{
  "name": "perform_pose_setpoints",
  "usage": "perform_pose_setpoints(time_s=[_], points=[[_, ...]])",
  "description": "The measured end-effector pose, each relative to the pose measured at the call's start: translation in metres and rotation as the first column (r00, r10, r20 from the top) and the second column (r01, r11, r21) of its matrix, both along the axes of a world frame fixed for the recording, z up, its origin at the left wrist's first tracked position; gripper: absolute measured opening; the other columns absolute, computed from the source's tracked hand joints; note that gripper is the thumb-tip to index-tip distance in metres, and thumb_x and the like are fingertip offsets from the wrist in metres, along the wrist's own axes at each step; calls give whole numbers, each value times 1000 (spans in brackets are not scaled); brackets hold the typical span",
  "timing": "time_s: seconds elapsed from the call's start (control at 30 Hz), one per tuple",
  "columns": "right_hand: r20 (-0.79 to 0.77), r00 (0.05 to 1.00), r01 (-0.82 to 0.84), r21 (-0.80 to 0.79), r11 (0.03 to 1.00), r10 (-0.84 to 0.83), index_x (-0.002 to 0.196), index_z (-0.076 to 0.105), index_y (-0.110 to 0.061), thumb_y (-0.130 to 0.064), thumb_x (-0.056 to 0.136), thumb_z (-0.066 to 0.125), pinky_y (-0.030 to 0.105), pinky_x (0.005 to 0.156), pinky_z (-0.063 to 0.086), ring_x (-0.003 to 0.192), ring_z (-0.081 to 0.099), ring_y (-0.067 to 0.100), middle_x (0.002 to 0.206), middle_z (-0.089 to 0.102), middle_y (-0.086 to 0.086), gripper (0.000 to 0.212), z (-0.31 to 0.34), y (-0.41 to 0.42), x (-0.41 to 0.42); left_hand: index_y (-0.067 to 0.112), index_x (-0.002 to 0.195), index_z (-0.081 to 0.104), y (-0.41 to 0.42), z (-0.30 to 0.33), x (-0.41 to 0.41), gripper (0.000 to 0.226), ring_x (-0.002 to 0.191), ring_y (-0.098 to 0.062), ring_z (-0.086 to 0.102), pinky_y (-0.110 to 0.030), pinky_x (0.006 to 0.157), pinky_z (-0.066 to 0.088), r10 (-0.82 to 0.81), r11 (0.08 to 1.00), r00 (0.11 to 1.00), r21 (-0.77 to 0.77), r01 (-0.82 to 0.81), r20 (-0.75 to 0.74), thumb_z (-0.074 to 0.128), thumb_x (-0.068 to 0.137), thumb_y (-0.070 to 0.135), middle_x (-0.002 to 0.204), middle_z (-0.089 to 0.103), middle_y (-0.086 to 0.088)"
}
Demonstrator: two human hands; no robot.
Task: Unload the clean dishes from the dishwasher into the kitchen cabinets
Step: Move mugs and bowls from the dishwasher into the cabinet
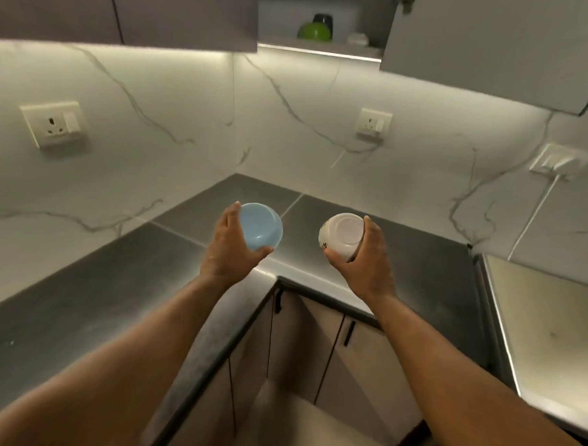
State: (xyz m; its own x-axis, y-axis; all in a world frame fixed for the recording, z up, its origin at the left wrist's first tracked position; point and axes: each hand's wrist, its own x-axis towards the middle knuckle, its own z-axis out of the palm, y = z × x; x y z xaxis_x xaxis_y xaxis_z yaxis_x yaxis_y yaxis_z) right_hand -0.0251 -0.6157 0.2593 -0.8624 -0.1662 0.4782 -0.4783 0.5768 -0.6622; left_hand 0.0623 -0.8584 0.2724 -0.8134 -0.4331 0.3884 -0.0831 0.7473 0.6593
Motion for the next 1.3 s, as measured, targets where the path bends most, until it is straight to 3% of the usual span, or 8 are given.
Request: perform_pose_setpoints(time_s=[0.13,0.4,0.53,0.77,0.83,1.03,1.17,1.3], points=[[-147,988,-38,-7,999,37,136,40,-15,-53,70,80,34,93,44,118,46,20,130,47,3,86,51,-21,-35,11,153,18,-17,54,-33,110,138,-26,34,-40,106,36,9,999,993,-48,-14,-117,85,71,40,154,30,-7],[-302,951,-50,33,998,58,143,38,-19,-71,70,70,40,102,45,128,45,19,140,46,-1,94,134,-40,-111,11,155,15,-38,136,-92,114,141,-25,31,-42,107,38,-2,986,967,-162,-41,-257,83,71,45,157,28,-6],[-375,922,-90,25,996,92,141,37,-23,-77,68,68,44,95,51,121,50,17,136,49,-3,96,182,-46,-147,14,154,18,-48,180,-122,114,139,-23,35,-41,105,41,16,973,949,-216,-87,-314,84,68,49,155,32,-2],[-523,831,-243,-39,969,187,134,43,-30,-71,68,73,33,88,54,109,53,10,121,53,-11,84,272,-55,-191,20,140,36,-49,263,-163,98,117,-15,49,-33,87,48,-63,971,878,-233,-57,-475,90,61,44,134,46,4],[-580,798,-225,-30,974,166,131,45,-30,-70,69,73,27,87,52,107,51,8,119,53,-12,79,302,-53,-204,20,142,34,-46,288,-177,99,119,-15,47,-34,88,48,-73,963,852,-260,-75,-519,88,64,47,137,43,3],[-648,754,-130,4,992,102,146,29,-18,-62,73,74,35,98,50,123,48,21,140,40,2,97,369,-49,-232,12,148,28,-58,345,-197,106,127,-26,44,-42,93,50,-58,872,829,-433,-229,-556,86,66,47,146,35,-5],[-667,740,-93,24,995,86,149,25,-18,-61,75,73,29,93,48,122,49,21,143,35,3,97,395,-47,-240,16,146,28,-65,372,-209,106,123,-24,46,-45,88,54,-58,844,820,-467,-264,-569,84,64,53,141,35,-3],[-712,700,-45,36,998,58,149,26,-17,-62,74,72,26,91,46,121,50,21,144,36,5,99,422,-43,-258,13,150,25,-59,402,-233,108,129,-24,43,-42,98,50,-101,817,801,-508,-272,-591,83,68,52,147,36,-6]])
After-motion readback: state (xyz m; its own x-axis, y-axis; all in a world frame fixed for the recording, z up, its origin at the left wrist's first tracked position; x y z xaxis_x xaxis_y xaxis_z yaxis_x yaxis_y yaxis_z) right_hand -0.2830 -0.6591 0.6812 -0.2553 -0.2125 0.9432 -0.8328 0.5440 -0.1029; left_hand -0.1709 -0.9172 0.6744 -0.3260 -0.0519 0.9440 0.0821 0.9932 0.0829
